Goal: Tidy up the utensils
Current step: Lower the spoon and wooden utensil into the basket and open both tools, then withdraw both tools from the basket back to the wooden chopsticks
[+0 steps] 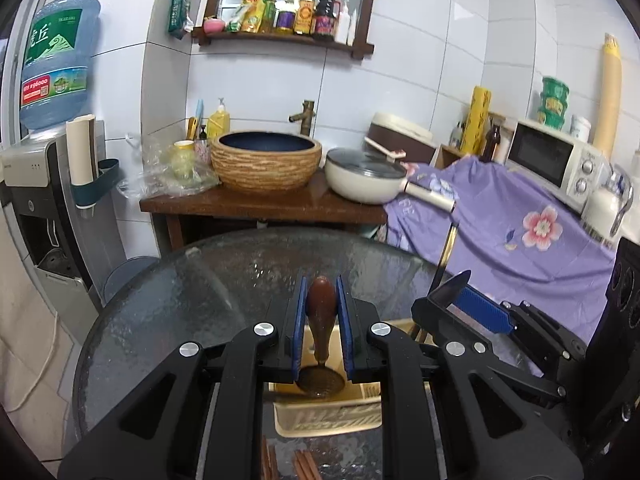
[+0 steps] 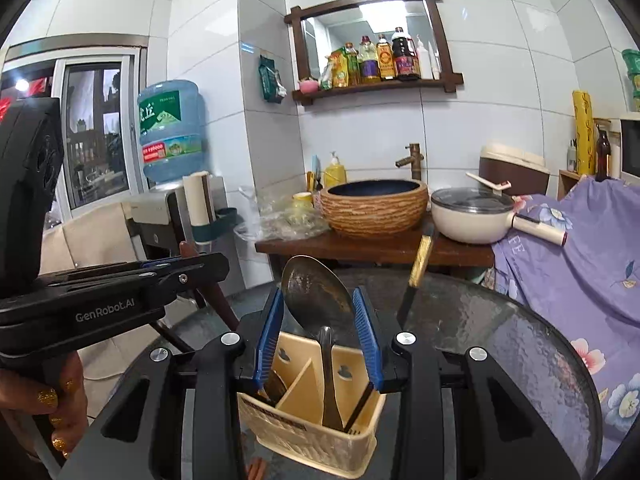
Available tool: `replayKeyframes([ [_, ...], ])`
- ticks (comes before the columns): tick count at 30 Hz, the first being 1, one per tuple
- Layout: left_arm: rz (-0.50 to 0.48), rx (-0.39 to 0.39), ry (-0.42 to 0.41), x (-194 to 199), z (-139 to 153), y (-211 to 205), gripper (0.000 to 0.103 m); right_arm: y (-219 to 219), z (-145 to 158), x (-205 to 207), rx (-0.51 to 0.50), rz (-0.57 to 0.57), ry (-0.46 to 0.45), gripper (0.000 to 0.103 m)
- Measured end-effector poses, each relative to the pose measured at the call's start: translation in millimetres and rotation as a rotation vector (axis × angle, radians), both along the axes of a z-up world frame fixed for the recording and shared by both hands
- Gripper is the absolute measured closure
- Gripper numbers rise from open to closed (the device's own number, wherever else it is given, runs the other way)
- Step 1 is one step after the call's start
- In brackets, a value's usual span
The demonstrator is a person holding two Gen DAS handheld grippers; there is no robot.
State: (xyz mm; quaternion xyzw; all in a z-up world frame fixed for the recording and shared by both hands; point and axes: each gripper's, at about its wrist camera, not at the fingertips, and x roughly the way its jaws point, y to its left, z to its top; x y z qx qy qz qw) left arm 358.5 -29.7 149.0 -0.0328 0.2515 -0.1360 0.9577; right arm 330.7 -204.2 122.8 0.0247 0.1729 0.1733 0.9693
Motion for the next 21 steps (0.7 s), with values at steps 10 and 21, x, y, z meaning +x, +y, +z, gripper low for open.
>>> replayKeyframes([
  [10, 0.005, 0.086, -0.023, -3.2, -17.0, -10.6, 0.087, 1.5, -31.3, 2.3, -0.064, -0.011, 0.059, 0.068],
  [21, -0.013, 0.092, -0.058, -11.4, -5.7, -9.9, 0.048, 0.5, -38.3, -1.4, -0.072, 0.000, 0.069, 0.056],
])
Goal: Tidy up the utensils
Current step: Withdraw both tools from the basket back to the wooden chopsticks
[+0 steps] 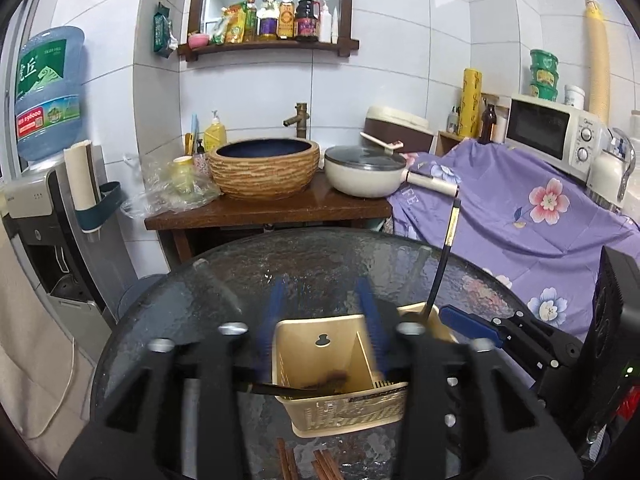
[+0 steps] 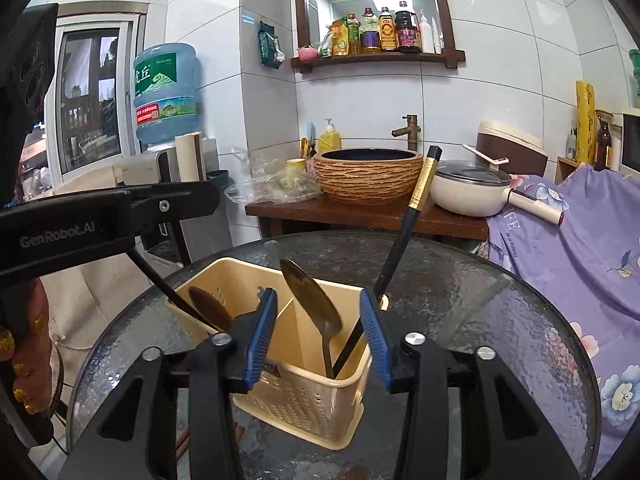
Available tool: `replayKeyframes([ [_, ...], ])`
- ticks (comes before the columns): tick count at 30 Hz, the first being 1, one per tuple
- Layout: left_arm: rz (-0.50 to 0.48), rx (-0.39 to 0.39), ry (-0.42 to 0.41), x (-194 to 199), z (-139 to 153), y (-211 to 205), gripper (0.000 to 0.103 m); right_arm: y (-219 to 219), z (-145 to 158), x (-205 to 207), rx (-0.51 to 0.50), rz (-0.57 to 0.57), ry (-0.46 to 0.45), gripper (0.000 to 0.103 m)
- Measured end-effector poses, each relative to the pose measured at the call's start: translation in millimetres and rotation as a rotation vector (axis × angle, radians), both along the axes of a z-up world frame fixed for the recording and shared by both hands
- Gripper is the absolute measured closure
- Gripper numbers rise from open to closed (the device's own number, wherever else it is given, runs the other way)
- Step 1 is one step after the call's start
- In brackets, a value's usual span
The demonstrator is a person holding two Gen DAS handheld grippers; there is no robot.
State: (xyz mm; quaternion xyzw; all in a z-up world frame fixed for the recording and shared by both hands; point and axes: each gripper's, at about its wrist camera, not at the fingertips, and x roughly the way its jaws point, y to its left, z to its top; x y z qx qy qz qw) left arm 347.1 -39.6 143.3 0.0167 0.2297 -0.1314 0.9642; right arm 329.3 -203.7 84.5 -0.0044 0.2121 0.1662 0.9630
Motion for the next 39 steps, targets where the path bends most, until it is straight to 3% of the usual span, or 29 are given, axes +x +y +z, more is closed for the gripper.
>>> replayKeyframes([
  [1, 0.004, -0.006, -0.016, -3.9, 2.2, 1.6, 0.041, -0.5, 0.6, -1.2, 0.001, -0.002, -0.004, 0.055],
  [5, 0.003, -0.005, -0.055, -24.2, 7.8, 7.5, 0.036, -4.2, 5.1, -14.9, 0.005, -0.017, -0.022, 0.052],
  [7, 0.004, -0.009, -0.063, -36.6, 7.7, 12.3, 0.025, -5.7, 7.1, -23.1, -0.002, -0.032, -0.028, 0.050],
  [12, -0.003, 0.006, -0.067, -76.6, -5.9, 24.3, 0.015, -8.3, 4.0, -54.3, -0.028, -0.072, 0.002, 0.048],
  [16, -0.003, -0.005, 0.003, -93.5, -31.0, 38.0, 0.015, -9.7, -11.9, -69.4, -0.031, -0.085, 0.117, 0.047],
  [21, 0.025, 0.030, 0.119, -95.3, -73.3, 50.3, 0.015, 6.2, -49.7, -81.2, -0.108, -0.065, 0.275, 0.048],
  [23, 0.032, 0.048, 0.169, -93.7, -92.7, 53.2, 0.017, 14.9, -64.8, -85.4, -0.129, -0.052, 0.319, 0.048],
  [31, -0.003, 0.134, 0.347, -83.8, -154.5, 52.6, 0.051, 31.5, -102.7, -86.8, -0.106, -0.043, 0.474, 0.048],
  [39, -0.028, 0.121, 0.432, -70.3, -180.6, 52.8, 0.064, 40.5, -120.8, -85.8, -0.111, -0.057, 0.533, 0.048],
])
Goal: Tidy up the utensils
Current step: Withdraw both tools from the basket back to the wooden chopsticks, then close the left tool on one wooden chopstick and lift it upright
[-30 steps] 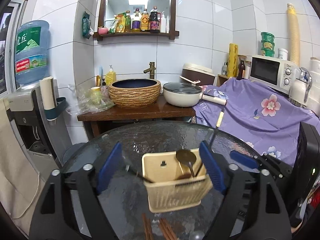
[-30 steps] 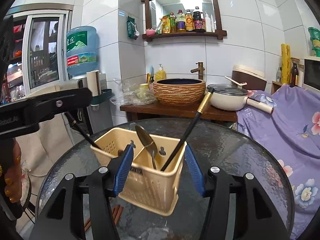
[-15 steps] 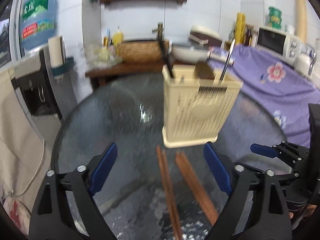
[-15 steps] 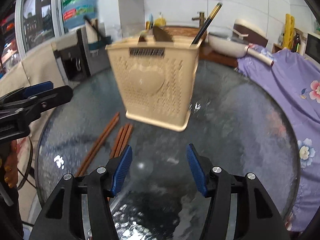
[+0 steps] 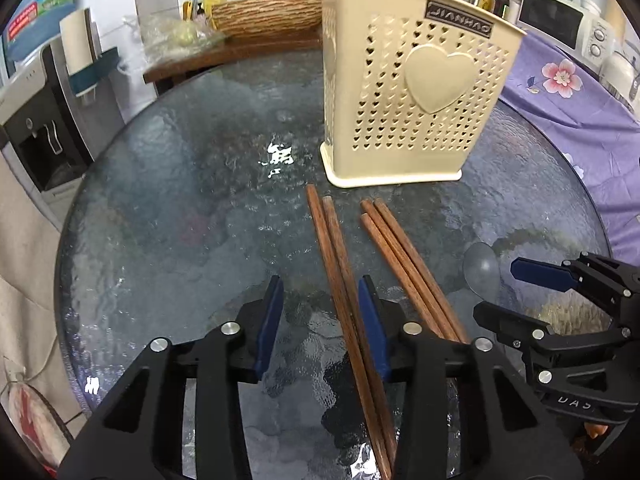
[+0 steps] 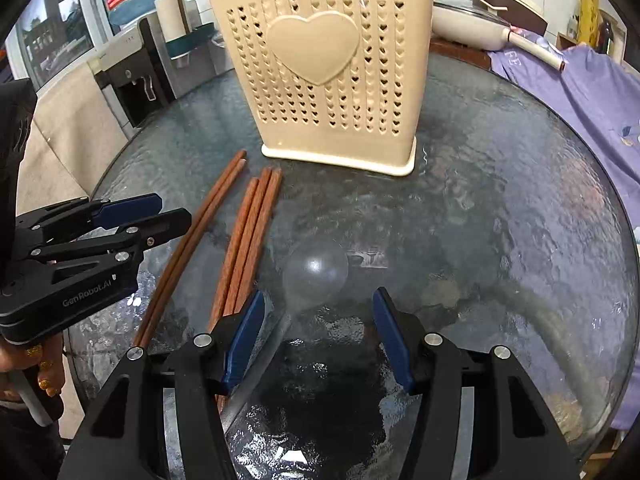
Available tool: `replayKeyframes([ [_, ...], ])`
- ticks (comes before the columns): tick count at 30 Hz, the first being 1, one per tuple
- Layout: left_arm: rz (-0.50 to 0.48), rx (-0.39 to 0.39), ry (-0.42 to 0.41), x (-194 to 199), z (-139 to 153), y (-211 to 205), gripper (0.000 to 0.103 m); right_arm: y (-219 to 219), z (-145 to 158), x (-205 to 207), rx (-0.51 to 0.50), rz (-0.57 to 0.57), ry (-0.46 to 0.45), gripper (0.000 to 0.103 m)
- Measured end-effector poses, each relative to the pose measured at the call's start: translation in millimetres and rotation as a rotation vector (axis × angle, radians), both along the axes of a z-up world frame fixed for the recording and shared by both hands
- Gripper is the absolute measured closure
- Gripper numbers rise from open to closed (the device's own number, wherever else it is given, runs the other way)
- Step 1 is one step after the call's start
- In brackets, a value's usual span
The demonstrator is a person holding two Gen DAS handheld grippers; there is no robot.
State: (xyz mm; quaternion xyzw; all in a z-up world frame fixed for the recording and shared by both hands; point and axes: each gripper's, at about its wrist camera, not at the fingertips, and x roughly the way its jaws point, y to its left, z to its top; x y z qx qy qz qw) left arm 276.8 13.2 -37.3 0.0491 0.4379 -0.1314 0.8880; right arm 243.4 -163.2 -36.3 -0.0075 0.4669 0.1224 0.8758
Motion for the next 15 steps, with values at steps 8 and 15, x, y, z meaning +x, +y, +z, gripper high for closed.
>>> replayKeyframes([
  [8, -0.003, 0.015, 0.016, 9.1, -6.0, 0.0, 0.070, 1.9, -0.8, 2.2, -0.027, -0.011, -0.009, 0.050],
  [15, -0.002, 0.024, 0.018, 11.2, -7.4, -0.7, 0.070, 2.8, -0.8, 3.3, -0.034, -0.012, -0.011, 0.051],
])
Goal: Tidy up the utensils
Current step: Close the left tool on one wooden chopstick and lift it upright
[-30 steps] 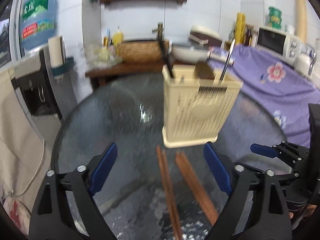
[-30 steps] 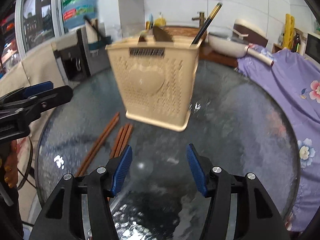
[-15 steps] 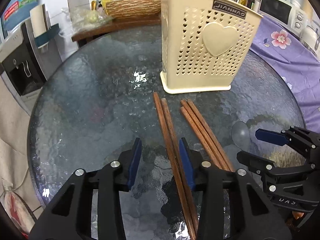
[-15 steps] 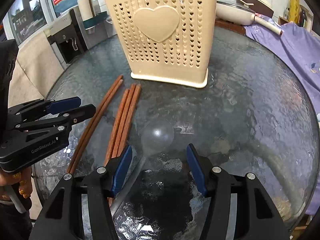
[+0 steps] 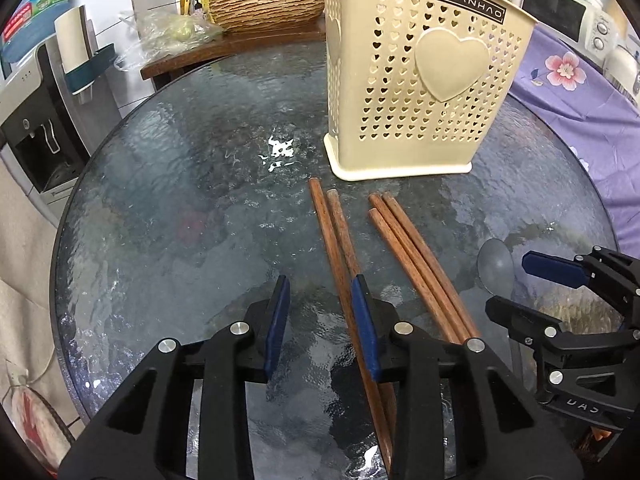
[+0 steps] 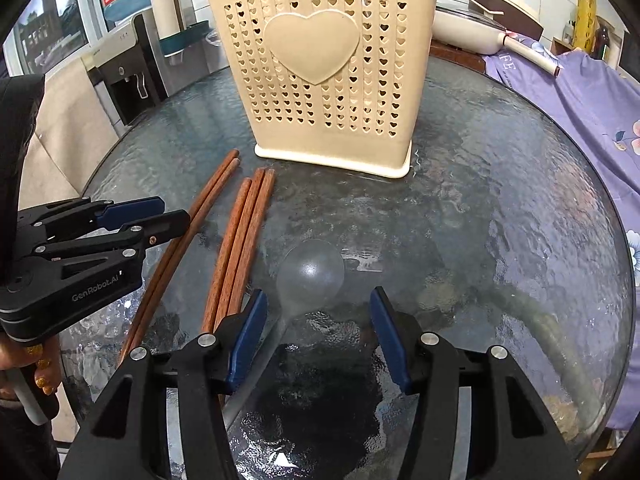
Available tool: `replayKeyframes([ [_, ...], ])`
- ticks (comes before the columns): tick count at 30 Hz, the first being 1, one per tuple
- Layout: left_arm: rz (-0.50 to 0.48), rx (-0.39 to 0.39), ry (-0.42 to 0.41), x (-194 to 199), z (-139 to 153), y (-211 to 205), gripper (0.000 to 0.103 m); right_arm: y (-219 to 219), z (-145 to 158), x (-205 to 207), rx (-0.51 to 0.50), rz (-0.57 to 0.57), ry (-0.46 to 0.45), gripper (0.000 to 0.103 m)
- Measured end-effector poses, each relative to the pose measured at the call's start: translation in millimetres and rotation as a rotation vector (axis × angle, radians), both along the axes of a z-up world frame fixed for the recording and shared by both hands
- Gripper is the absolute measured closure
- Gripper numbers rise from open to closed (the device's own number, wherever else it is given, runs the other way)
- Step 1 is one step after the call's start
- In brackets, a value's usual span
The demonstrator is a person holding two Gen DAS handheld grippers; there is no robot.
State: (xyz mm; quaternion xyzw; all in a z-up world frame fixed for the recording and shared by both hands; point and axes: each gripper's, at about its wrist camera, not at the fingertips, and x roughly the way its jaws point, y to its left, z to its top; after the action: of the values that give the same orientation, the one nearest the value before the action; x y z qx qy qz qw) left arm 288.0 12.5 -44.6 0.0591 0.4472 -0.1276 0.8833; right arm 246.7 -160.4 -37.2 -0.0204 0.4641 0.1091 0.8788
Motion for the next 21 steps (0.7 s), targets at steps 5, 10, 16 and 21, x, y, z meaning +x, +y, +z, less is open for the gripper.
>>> replayKeyframes([
  [5, -0.004, 0.009, -0.002, -0.7, 0.2, -1.2, 0.070, 0.5, -0.1, 0.2, -0.021, -0.001, -0.004, 0.051],
  [10, -0.022, 0.049, 0.011, 3.7, -2.3, -13.0, 0.070, 8.0, -0.9, 1.3, -0.061, -0.006, -0.006, 0.053],
  [16, -0.028, 0.054, 0.013, 14.7, -3.5, -18.6, 0.071, 13.0, -0.7, 4.3, -0.072, -0.019, 0.000, 0.058],
  [21, -0.026, 0.049, 0.021, 24.7, -3.5, -20.1, 0.071, 18.6, -1.2, 7.8, -0.071, -0.029, 0.007, 0.059],
])
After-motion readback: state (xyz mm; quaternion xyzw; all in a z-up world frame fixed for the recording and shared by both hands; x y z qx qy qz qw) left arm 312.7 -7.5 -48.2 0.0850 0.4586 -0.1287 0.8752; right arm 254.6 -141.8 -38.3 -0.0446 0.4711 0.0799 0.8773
